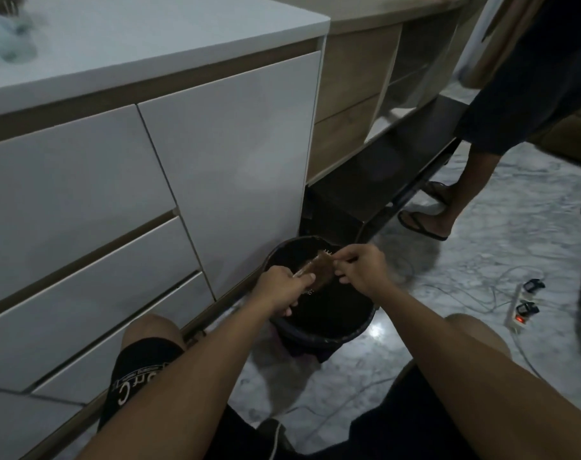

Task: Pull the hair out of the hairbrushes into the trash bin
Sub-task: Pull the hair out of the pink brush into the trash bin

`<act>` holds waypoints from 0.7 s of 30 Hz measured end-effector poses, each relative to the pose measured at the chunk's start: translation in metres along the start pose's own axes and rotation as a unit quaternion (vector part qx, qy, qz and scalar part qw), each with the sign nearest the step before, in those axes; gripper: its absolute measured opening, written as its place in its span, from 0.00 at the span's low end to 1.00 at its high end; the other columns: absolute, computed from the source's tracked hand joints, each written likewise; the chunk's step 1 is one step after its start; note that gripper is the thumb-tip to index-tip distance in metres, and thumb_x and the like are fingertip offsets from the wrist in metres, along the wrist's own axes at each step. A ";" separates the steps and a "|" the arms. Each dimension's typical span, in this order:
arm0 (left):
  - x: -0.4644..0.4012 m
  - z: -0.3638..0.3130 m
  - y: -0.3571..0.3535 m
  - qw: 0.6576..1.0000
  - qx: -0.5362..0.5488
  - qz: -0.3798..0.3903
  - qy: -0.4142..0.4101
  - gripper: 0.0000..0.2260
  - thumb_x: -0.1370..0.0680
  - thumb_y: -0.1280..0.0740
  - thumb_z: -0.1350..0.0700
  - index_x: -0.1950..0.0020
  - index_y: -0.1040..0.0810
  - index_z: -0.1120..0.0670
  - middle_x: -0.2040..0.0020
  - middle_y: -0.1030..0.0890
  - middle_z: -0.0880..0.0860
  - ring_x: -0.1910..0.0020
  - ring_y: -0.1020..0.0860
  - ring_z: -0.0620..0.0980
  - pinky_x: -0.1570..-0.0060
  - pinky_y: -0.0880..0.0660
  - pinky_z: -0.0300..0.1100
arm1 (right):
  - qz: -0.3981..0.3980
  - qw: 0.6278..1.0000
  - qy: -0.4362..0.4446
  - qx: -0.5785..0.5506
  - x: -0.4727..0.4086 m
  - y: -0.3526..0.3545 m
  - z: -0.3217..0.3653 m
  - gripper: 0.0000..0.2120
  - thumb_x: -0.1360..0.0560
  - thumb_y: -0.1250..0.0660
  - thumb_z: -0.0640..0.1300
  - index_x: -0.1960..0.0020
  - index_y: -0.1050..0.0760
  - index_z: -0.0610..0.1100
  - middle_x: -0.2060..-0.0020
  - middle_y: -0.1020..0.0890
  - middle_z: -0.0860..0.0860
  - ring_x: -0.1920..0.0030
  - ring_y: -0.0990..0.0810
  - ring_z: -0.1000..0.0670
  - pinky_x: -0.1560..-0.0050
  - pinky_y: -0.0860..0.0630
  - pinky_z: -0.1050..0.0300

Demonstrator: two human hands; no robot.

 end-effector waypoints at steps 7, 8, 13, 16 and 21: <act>-0.004 0.002 -0.003 1.000 -0.015 -0.010 0.016 0.17 0.26 0.32 0.41 0.61 0.24 0.55 0.70 0.20 0.55 0.79 0.25 0.51 0.74 0.28 0.40 | 0.083 0.995 0.035 0.034 -0.011 -0.015 -0.006 0.14 0.25 0.31 0.35 0.41 0.19 0.46 0.53 0.16 0.48 0.56 0.15 0.47 0.59 0.16 0.53; -0.004 0.004 -0.003 1.000 -0.018 -0.012 0.020 0.17 0.26 0.32 0.41 0.61 0.24 0.55 0.69 0.20 0.55 0.78 0.25 0.51 0.73 0.28 0.40 | 0.071 0.996 0.039 0.038 -0.015 -0.014 -0.006 0.11 0.24 0.31 0.36 0.44 0.17 0.45 0.55 0.15 0.48 0.58 0.15 0.48 0.58 0.16 0.52; -0.008 0.018 0.003 0.999 0.014 -0.016 0.027 0.17 0.25 0.32 0.42 0.63 0.26 0.55 0.70 0.21 0.57 0.79 0.26 0.51 0.79 0.33 0.38 | 0.030 0.997 -0.012 -0.063 -0.028 -0.005 -0.022 0.10 0.25 0.30 0.35 0.60 0.18 0.49 0.62 0.15 0.46 0.61 0.15 0.47 0.55 0.16 0.50; -0.007 0.018 0.005 0.999 0.031 -0.022 0.026 0.17 0.26 0.31 0.43 0.63 0.25 0.56 0.71 0.22 0.57 0.80 0.27 0.52 0.79 0.35 0.37 | 0.048 0.996 -0.021 -0.078 -0.028 -0.011 -0.024 0.08 0.25 0.31 0.34 0.55 0.19 0.47 0.59 0.15 0.44 0.58 0.15 0.45 0.58 0.16 0.53; -0.008 0.014 0.002 0.999 0.021 -0.029 0.034 0.17 0.26 0.31 0.42 0.64 0.25 0.55 0.73 0.23 0.55 0.80 0.27 0.51 0.78 0.33 0.38 | 0.148 0.988 -0.006 -0.045 -0.020 -0.029 -0.013 0.25 0.28 0.31 0.36 0.33 0.27 0.51 0.45 0.23 0.50 0.53 0.18 0.48 0.60 0.20 0.57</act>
Point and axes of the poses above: each hand's wrist, its own x-axis away from the middle knuckle, its own y-axis out of the back of the hand, z = x × y, the point moved 10 cm from there along -x, towards the middle knuckle
